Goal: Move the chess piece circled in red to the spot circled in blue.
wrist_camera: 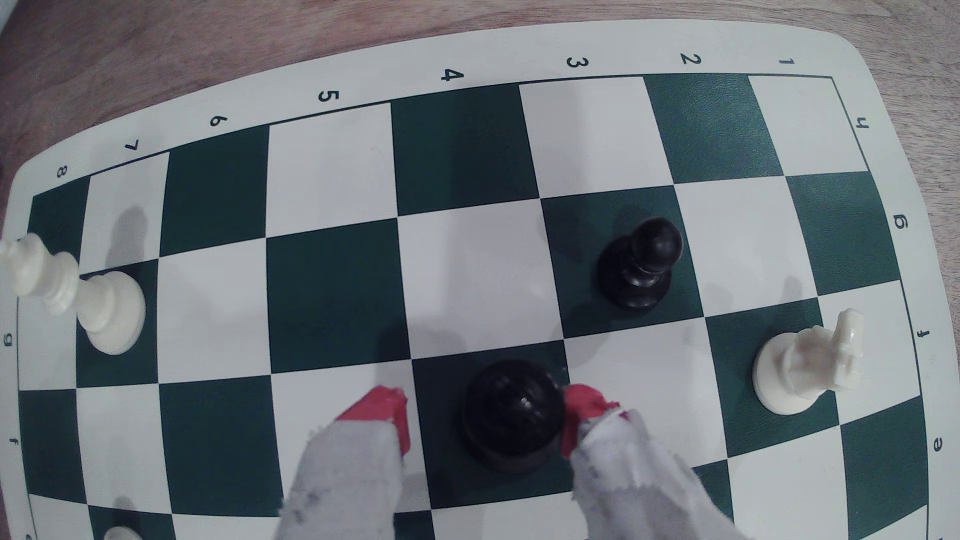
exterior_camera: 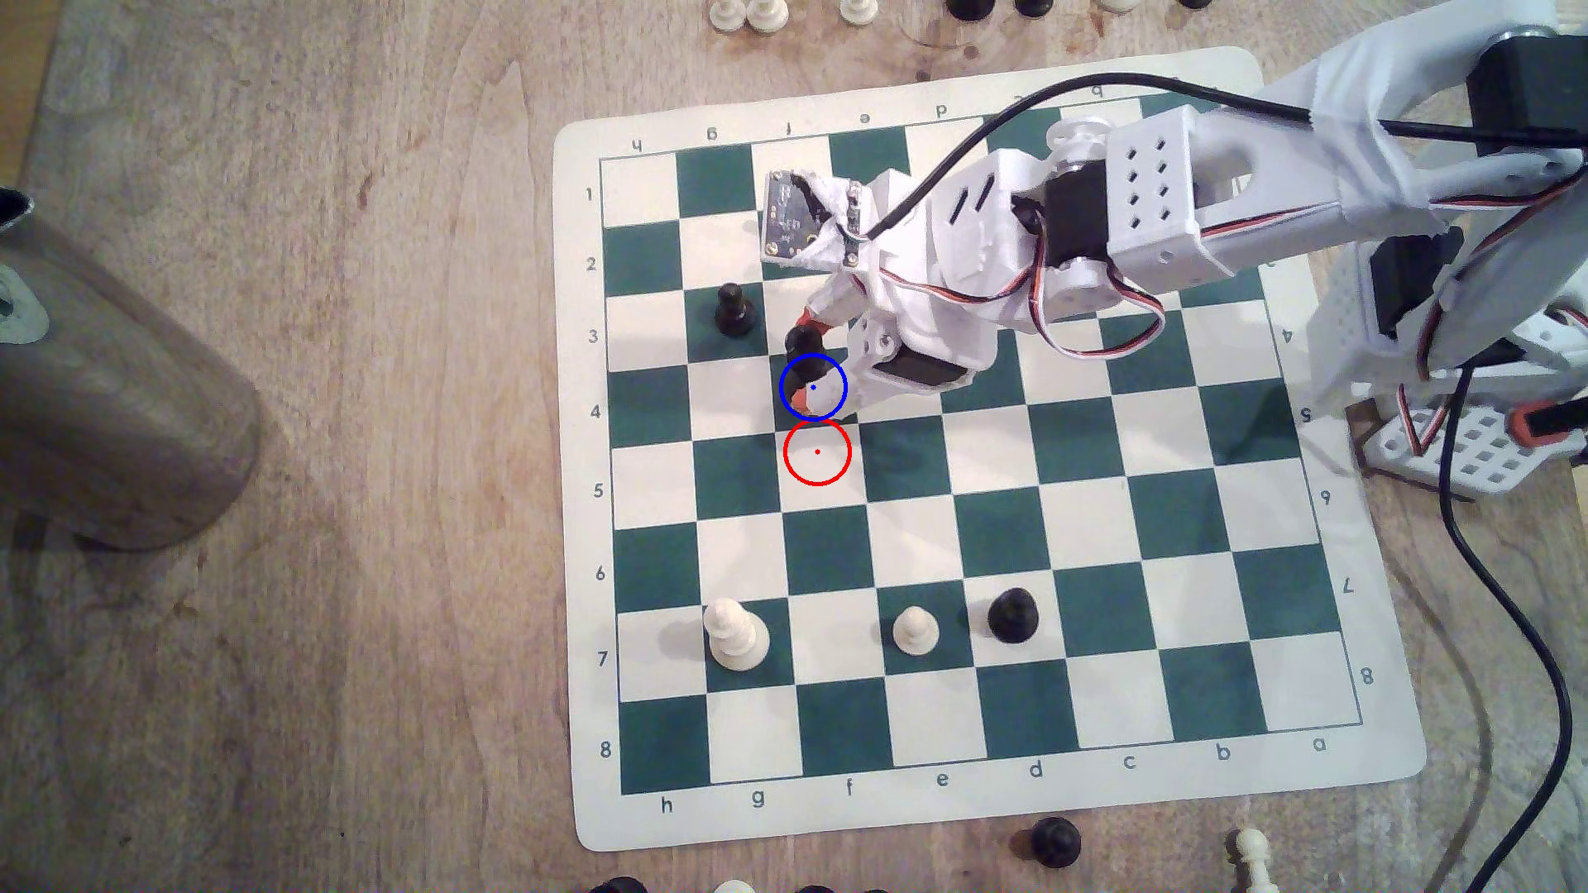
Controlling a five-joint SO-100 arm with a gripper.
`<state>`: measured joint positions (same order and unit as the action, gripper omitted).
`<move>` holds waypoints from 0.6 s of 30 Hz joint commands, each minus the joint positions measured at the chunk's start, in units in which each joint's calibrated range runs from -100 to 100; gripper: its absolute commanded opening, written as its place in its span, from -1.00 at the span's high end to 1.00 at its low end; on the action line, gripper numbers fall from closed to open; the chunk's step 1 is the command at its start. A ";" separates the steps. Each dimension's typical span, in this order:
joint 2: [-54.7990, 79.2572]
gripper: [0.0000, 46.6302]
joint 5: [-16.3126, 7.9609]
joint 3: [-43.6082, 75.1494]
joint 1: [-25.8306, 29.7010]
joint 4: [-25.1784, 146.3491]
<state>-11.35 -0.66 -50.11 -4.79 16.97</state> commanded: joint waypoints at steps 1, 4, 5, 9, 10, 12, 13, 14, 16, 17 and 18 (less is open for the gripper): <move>-2.31 0.31 0.29 2.88 -0.72 0.15; -2.31 0.31 0.39 2.70 -0.88 0.15; -2.31 0.31 0.49 2.33 -1.03 0.15; -4.10 0.32 0.83 0.61 -1.58 0.15; -4.52 0.32 0.88 0.25 -1.74 0.39; -5.45 0.32 0.98 -0.39 -1.89 0.72; -5.96 0.32 1.03 -0.75 -1.97 0.88; -7.24 0.32 1.03 -1.75 -2.13 1.21; -8.77 0.32 1.07 -2.56 -2.21 1.78; -9.70 0.32 1.07 -3.01 -2.21 2.11; -11.74 0.32 1.03 -3.74 -2.13 3.09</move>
<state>-15.21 0.37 -53.82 -6.56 18.80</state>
